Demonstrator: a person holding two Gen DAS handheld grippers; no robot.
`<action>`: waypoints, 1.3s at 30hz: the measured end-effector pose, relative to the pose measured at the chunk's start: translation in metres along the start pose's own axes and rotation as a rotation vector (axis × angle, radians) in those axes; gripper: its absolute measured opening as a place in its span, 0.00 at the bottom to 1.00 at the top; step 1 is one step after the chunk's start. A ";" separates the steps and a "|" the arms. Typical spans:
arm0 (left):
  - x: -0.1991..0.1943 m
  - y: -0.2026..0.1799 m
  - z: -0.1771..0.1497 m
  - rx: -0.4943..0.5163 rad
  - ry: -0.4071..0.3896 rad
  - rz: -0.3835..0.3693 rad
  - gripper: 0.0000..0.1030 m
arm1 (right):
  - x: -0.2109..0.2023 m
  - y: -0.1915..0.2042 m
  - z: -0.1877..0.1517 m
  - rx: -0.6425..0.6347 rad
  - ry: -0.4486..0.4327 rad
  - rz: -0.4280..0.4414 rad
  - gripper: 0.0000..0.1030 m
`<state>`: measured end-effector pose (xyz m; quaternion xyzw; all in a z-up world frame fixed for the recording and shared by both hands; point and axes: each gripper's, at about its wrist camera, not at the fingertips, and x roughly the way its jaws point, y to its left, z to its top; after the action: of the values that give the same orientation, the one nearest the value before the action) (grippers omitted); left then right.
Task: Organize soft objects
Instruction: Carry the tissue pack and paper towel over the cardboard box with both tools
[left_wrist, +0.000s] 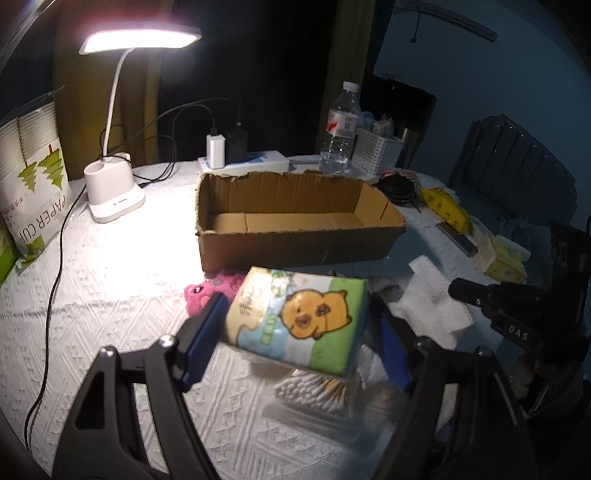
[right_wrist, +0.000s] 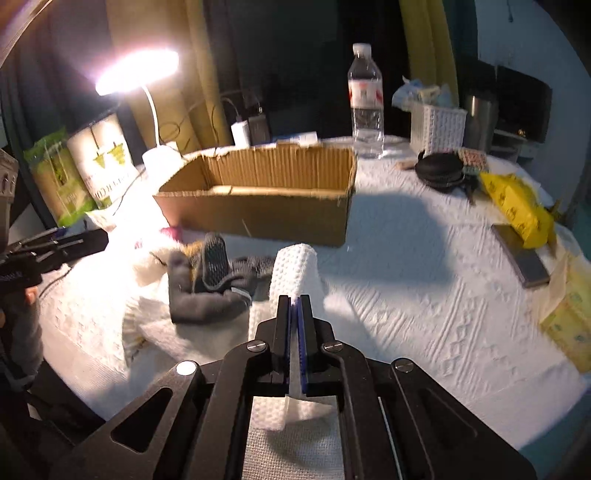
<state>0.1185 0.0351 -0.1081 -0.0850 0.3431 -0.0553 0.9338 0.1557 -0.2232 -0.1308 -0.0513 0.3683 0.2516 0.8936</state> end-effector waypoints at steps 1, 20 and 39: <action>-0.001 -0.001 0.002 0.002 -0.006 0.001 0.74 | -0.004 -0.001 0.003 -0.002 -0.011 0.000 0.04; -0.003 -0.014 0.055 0.036 -0.104 0.013 0.74 | -0.059 -0.002 0.088 -0.111 -0.228 -0.006 0.04; 0.051 -0.018 0.098 0.056 -0.095 0.022 0.74 | -0.019 -0.010 0.152 -0.171 -0.277 0.046 0.04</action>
<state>0.2205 0.0206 -0.0634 -0.0578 0.2976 -0.0504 0.9516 0.2450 -0.1981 -0.0088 -0.0835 0.2200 0.3072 0.9221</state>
